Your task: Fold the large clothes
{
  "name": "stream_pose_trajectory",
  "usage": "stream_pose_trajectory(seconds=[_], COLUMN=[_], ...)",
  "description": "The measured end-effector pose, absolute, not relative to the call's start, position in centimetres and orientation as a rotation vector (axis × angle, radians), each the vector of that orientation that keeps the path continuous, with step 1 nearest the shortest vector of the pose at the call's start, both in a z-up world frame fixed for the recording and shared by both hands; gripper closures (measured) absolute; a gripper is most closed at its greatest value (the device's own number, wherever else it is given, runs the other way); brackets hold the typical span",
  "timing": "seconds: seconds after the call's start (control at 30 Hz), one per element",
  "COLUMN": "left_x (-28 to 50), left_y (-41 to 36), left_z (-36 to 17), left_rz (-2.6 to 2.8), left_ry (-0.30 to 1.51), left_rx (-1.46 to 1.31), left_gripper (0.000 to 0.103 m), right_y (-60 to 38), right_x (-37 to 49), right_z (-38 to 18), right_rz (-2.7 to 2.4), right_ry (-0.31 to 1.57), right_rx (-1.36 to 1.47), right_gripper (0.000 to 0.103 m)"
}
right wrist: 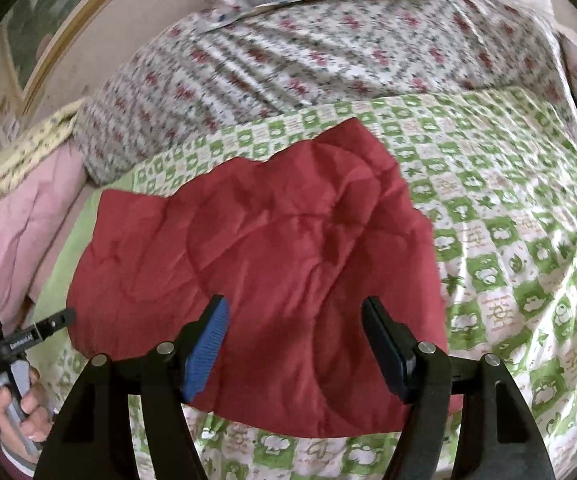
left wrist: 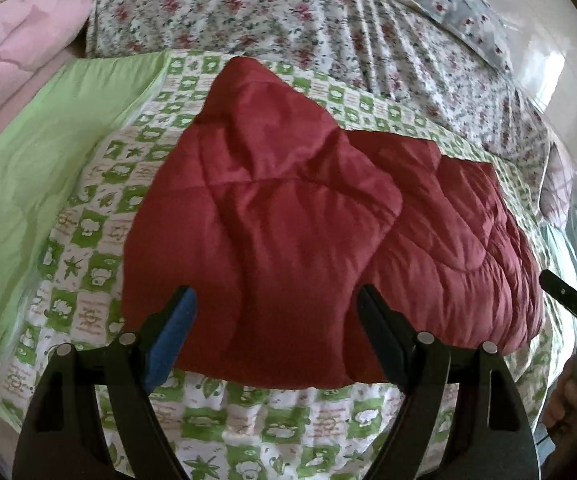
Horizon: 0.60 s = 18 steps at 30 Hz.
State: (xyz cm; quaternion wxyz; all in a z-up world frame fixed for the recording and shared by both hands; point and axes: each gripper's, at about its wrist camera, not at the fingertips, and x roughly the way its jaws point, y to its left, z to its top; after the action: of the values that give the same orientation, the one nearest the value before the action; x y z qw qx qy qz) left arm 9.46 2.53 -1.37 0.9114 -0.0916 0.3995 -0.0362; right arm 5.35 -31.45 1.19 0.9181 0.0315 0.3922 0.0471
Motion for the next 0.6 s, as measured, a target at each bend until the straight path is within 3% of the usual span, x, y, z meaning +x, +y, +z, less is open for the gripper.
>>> stream_pose_trajectory(seconds=[0.6], left_x=[11.4], left_y=[-1.1], left_z=[-2.4], left_rz=[-0.078], left_ry=[0.833], left_rx=[-0.012], left_gripper=[0.021], right_y=[-26.7], right_x=[7.1], right_z=[-1.1], right_rz=[0.151], right_ry=[0.863], right_rx=[-0.075], right_gripper=[0.027])
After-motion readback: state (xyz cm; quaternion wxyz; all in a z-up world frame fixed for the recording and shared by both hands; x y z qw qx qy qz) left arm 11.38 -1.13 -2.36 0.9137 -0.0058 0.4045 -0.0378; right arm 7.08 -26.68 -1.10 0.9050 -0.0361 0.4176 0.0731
